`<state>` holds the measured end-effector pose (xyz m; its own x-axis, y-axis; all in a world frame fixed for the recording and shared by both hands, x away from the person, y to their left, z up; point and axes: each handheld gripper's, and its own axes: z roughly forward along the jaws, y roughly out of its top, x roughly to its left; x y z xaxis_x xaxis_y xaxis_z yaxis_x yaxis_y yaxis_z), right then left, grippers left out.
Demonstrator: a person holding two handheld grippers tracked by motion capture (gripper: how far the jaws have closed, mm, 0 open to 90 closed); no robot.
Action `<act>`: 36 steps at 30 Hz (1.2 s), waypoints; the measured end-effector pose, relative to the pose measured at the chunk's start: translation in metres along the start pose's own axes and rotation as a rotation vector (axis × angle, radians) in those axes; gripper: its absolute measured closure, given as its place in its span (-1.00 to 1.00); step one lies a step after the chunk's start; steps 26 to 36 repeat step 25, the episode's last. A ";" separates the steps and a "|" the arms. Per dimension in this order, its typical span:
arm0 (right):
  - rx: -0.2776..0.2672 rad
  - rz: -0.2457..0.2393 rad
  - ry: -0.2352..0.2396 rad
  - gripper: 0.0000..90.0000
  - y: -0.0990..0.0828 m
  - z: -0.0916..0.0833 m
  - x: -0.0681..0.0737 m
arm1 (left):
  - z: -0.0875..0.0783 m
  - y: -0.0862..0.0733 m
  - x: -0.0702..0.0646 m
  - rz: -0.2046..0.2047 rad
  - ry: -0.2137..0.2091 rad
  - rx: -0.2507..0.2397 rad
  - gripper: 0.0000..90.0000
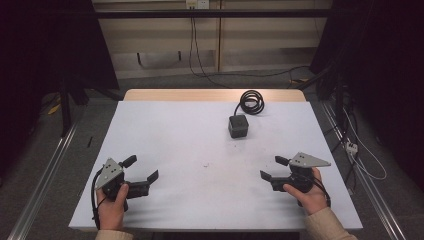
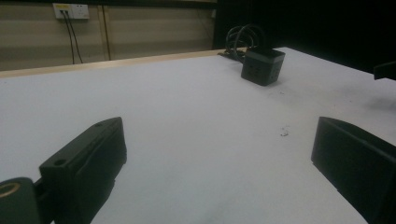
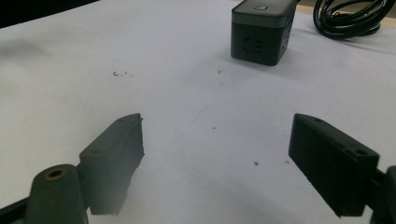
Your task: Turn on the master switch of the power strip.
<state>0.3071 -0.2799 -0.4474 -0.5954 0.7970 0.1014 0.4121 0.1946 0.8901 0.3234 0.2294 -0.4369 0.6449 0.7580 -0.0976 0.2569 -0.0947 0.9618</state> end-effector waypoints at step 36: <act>0.007 0.007 -0.015 -0.62 -0.014 -0.014 -0.002 | 0.002 0.000 0.002 0.000 0.015 0.015 -0.93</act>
